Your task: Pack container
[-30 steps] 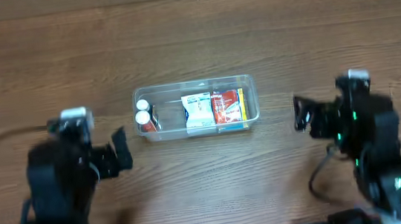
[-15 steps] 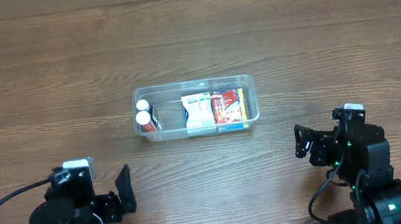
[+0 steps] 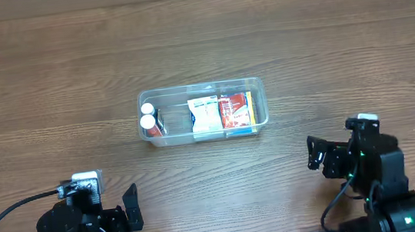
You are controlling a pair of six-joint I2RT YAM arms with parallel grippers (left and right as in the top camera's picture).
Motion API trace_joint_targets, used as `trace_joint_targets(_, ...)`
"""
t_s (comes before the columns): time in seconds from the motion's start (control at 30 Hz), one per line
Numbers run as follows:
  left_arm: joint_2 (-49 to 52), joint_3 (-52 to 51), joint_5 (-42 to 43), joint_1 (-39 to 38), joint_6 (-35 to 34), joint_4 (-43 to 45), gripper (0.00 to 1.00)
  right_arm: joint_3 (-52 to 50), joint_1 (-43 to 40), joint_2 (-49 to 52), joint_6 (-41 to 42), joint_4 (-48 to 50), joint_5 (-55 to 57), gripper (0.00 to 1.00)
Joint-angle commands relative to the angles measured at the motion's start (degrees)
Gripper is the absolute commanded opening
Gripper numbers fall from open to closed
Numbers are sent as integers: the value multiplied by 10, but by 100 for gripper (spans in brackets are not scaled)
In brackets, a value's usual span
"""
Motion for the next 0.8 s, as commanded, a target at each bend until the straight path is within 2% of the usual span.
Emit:
trace_joint_targets(0.0,-2,-4,4,-2,8,0,100,-1,2,-14,-1,-7,9,100)
trace_joint_targets(0.1,-2,-4,4,-2,8,0,100,-2,2,-34,-2,-7,9,100)
trace_joint_targets(0.23,-2,-4,4,-2,8,0,100,-36,2,-90,-68,37,-28,100)
trace_joint_targets(0.53,-2,-4,4,-2,8,0,100,-202,1,-228,-80,226,-63,100)
trace_joint_targets(0.77,-2,-4,4,-2,8,0,100,-290,1,-301,-91,363,-65,100)
